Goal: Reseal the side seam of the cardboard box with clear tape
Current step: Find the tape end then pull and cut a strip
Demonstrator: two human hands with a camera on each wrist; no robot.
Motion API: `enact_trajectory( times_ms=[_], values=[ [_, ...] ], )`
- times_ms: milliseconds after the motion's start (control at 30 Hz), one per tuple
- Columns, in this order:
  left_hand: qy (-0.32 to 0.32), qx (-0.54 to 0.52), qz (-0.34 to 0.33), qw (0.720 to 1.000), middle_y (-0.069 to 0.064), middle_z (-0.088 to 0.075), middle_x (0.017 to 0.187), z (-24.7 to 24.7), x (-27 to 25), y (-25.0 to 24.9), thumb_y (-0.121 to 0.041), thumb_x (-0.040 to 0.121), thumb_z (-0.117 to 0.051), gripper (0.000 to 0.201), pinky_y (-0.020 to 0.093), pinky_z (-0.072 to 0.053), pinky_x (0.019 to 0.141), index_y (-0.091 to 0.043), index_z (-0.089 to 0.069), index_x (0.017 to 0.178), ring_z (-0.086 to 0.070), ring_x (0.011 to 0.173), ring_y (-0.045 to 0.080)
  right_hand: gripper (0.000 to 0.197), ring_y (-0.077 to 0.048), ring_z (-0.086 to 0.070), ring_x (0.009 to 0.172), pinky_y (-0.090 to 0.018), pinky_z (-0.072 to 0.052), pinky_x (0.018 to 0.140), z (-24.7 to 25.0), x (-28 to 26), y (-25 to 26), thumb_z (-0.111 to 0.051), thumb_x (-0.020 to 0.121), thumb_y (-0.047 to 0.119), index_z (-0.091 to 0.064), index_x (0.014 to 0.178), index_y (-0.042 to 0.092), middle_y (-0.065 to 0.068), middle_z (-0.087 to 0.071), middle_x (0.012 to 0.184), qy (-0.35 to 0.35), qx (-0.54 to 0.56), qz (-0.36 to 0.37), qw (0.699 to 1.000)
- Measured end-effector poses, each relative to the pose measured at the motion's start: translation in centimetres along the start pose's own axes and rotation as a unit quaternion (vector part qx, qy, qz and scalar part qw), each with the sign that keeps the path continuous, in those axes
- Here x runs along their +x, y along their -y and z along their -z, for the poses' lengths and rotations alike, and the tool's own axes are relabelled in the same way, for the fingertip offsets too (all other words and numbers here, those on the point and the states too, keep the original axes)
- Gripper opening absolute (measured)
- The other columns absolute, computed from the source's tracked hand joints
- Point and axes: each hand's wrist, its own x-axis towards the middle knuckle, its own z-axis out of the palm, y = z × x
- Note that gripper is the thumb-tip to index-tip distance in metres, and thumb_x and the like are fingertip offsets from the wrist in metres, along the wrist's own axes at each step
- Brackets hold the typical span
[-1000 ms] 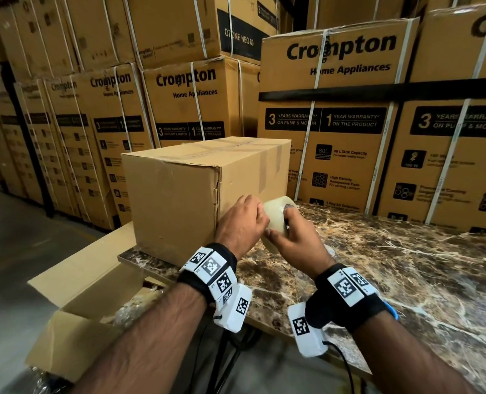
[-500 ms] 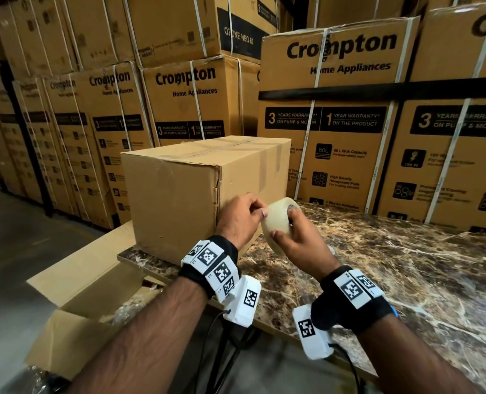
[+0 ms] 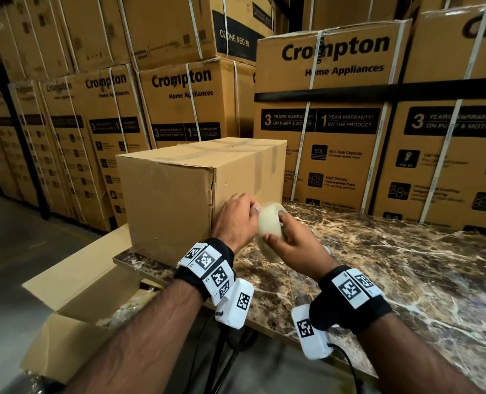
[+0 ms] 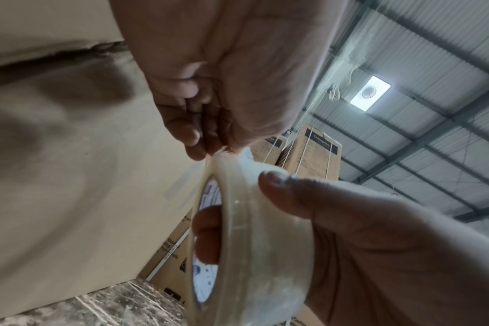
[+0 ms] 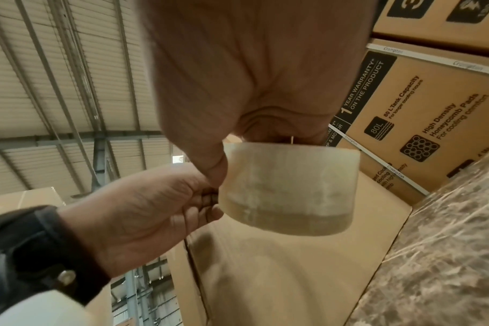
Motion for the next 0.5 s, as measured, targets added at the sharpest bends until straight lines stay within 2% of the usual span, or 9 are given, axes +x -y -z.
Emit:
enact_trajectory(
  times_ms=[67,133,200,267,333,400,433,500],
  values=[
    [0.02,-0.017,-0.007,1.0,0.0,-0.059,0.098,0.0,-0.1,-0.1,-0.016,0.098,-0.047,0.011,0.023,-0.04,0.073,-0.019,-0.054,0.09,-0.054,0.087,0.015,0.036,-0.024,-0.064,0.097,-0.04,-0.057,0.081,0.2,0.3,-0.1,-0.059,0.093,0.033,-0.05,0.119,0.009,-0.008,-0.063,0.11,0.004,0.012,-0.039,0.999],
    [0.047,-0.047,0.006,0.998,-0.001,-0.06,0.094,-0.2,-0.1,0.1,-0.02,0.1,-0.045,0.014,0.029,-0.045,0.075,-0.02,-0.055,0.089,-0.057,0.088,0.019,0.041,-0.024,-0.064,0.1,-0.046,-0.057,0.086,0.2,0.4,-0.4,-0.059,0.092,0.038,-0.05,0.121,0.011,-0.007,-0.064,0.113,0.01,0.028,-0.072,0.997],
    [0.07,-0.114,0.059,0.989,0.001,-0.063,0.089,-0.3,0.2,0.7,-0.026,0.101,-0.042,0.021,0.037,-0.052,0.082,-0.025,-0.055,0.084,-0.061,0.09,0.025,0.04,-0.024,-0.064,0.101,-0.047,-0.057,0.086,0.2,0.4,-0.4,-0.059,0.091,0.039,-0.051,0.119,0.013,-0.007,-0.064,0.112,0.017,0.036,-0.078,0.996],
    [0.091,-0.177,0.108,0.974,0.004,-0.064,0.09,-0.1,0.3,0.9,-0.029,0.102,-0.037,0.027,0.046,-0.052,0.088,-0.024,-0.057,0.084,-0.062,0.095,0.03,0.041,-0.024,-0.064,0.102,-0.047,-0.057,0.087,0.2,0.2,-0.5,-0.059,0.091,0.039,-0.05,0.121,0.012,-0.007,-0.064,0.115,0.021,0.063,-0.088,0.994],
    [0.111,-0.208,0.127,0.964,0.007,-0.065,0.095,0.3,0.1,0.7,-0.039,0.101,-0.038,0.03,0.048,-0.051,0.09,-0.02,-0.059,0.092,-0.062,0.099,0.032,0.04,-0.021,-0.064,0.105,-0.041,-0.057,0.086,0.2,0.0,-0.2,-0.058,0.093,0.033,-0.049,0.126,0.012,-0.006,-0.063,0.12,0.03,0.093,-0.1,0.99],
    [0.137,-0.203,0.117,0.962,0.005,-0.065,0.101,0.7,0.0,0.5,-0.053,0.094,-0.047,0.036,0.044,-0.052,0.088,-0.019,-0.057,0.101,-0.062,0.098,0.025,0.038,-0.018,-0.063,0.105,-0.028,-0.055,0.08,0.3,-0.2,0.1,-0.057,0.096,0.027,-0.047,0.129,0.012,-0.003,-0.062,0.121,0.026,0.107,-0.101,0.989],
    [0.142,-0.199,0.11,0.963,0.003,-0.064,0.103,0.6,-0.1,0.5,-0.051,0.091,-0.055,0.035,0.042,-0.052,0.089,-0.018,-0.056,0.104,-0.061,0.099,0.021,0.035,-0.015,-0.064,0.102,-0.023,-0.053,0.076,0.4,-0.3,0.2,-0.056,0.096,0.025,-0.047,0.128,0.012,-0.002,-0.063,0.119,0.025,0.117,-0.097,0.988],
    [0.127,-0.195,0.105,0.967,0.001,-0.063,0.105,0.4,0.2,0.5,-0.034,0.089,-0.065,0.026,0.042,-0.052,0.092,-0.017,-0.054,0.105,-0.061,0.101,0.019,0.026,-0.006,-0.063,0.094,-0.017,-0.05,0.07,0.5,-0.6,0.6,-0.055,0.097,0.021,-0.048,0.122,0.017,0.005,-0.064,0.108,0.026,0.144,-0.092,0.985]
  ],
)
